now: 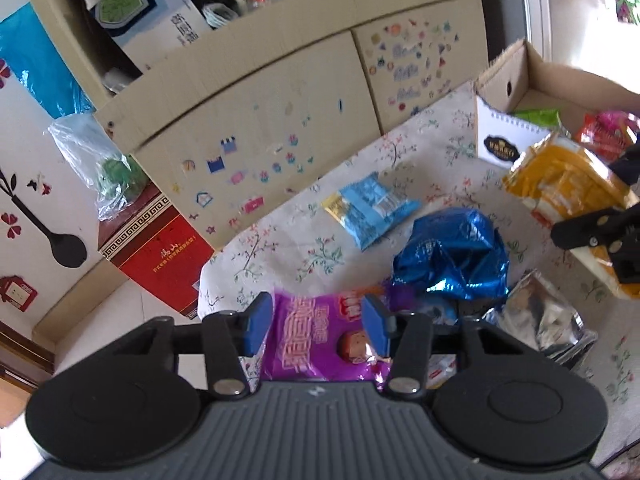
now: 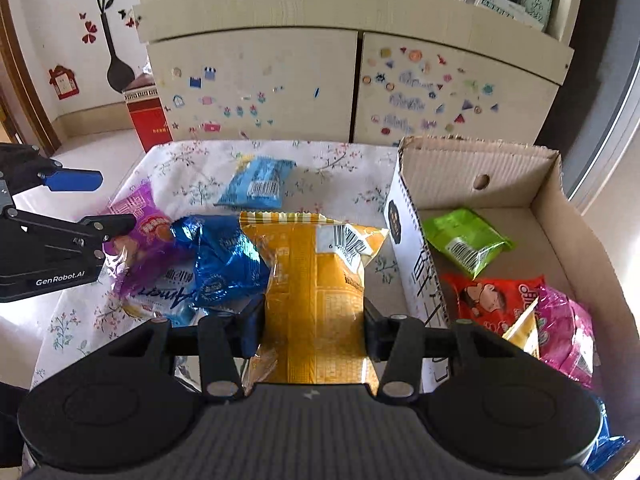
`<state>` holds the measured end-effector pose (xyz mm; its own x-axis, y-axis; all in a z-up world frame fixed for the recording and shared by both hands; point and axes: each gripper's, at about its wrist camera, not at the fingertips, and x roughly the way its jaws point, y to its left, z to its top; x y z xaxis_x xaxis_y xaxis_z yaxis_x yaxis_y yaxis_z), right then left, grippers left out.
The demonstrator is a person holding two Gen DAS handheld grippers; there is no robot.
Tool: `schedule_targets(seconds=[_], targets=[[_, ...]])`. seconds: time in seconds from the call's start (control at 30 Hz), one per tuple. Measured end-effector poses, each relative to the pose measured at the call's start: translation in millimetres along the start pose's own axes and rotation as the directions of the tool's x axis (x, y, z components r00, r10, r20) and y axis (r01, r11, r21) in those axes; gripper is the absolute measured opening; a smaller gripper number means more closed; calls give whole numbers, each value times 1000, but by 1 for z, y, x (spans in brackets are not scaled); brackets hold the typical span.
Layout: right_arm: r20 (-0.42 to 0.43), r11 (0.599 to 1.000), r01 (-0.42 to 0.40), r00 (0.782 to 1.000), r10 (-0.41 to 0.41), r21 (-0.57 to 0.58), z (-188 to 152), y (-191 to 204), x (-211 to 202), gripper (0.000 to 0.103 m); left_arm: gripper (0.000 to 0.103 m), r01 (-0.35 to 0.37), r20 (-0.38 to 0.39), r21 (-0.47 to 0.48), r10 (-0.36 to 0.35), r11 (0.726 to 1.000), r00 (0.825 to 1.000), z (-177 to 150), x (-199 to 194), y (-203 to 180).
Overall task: Organize snacks
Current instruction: 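Lift the purple and yellow bags with both tools and carry them toward the box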
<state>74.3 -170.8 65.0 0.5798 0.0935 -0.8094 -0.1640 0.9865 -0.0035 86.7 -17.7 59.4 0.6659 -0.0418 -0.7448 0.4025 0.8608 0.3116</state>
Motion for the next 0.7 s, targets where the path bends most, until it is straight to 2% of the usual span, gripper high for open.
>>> schedule_targets(seconds=[0.13,0.2,0.3,0.47,0.7], targets=[[-8,1000,-2,1000,2,2,-1,-1,3,54,50,12,-22,13,-11,1000,1000,-1,5,-4],[-15,1000,0,1000,0,3,-1,-1,4,54,51,53,-28,-30,-54,998,998,-1,6,2],[-15,1000,-1,1000,1,14,-1,-2,2,54,74,107,-36,-131,-112,986,993,2,7,20],[-20,1000,-8,1000,8,24,0,-3,4,54,89,119,-51,-241,-135,963,990,4,13,40],[-25,999,-15,1000,16,38,1,-4,6,54,94,94,-109,-180,-115,979,987,4,35,27]])
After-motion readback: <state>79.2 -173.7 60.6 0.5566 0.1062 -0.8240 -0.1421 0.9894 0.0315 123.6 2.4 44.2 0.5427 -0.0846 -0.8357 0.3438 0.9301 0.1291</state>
